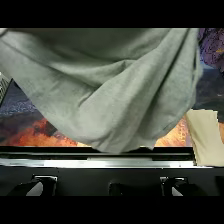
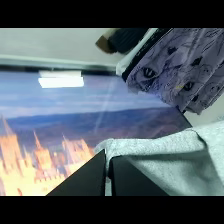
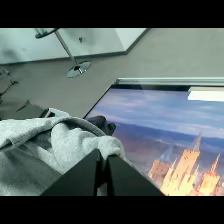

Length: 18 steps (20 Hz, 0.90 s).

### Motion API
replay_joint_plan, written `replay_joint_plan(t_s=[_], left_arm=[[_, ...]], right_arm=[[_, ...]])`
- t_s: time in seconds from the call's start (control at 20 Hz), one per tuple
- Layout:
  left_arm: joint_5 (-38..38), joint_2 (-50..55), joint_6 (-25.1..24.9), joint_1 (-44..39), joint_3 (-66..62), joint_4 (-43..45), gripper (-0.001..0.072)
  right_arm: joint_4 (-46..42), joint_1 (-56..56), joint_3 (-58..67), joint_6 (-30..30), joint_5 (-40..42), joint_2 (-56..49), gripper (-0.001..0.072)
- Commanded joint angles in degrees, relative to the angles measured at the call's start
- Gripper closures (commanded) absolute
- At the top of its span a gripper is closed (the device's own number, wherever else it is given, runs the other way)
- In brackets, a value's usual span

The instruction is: Fold the clothes and pants, and hang the long-sleeved shirts on hangers.

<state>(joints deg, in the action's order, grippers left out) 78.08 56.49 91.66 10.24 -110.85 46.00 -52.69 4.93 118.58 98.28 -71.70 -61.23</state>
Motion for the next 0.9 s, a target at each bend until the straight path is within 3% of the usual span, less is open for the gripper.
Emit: replay_joint_plan(t_s=[0.0,0.15,0.4,0.6,0.8,0.85], left_arm=[[0.11,1.92,0.90,-0.42,8.35,1.03,0.0692],[-2.10,6.54,-0.37,-2.75,20.26,1.27,0.0691],[-18.03,19.21,-3.85,-9.16,38.97,1.18,0.0691],[-23.52,33.33,-4.92,-11.85,40.98,-0.66,0.0691],[-25.83,39.34,-4.96,-11.54,40.61,-3.58,0.0691],[-25.94,39.58,-5.62,-11.39,40.41,-3.61,0.0691]], right_arm=[[-0.68,0.00,-6.56,1.64,-0.44,-5.33,0.0674],[-0.28,0.04,-11.08,0.85,-0.04,-15.96,0.0674],[1.40,1.77,-12.41,-1.79,6.67,-38.93,0.0674],[5.35,4.26,-12.41,-2.05,19.23,-52.22,0.0674],[10.10,4.20,-12.35,-2.08,25.77,-55.71,0.0668],[10.10,4.13,-11.82,-2.05,25.38,-55.58,0.0597]])
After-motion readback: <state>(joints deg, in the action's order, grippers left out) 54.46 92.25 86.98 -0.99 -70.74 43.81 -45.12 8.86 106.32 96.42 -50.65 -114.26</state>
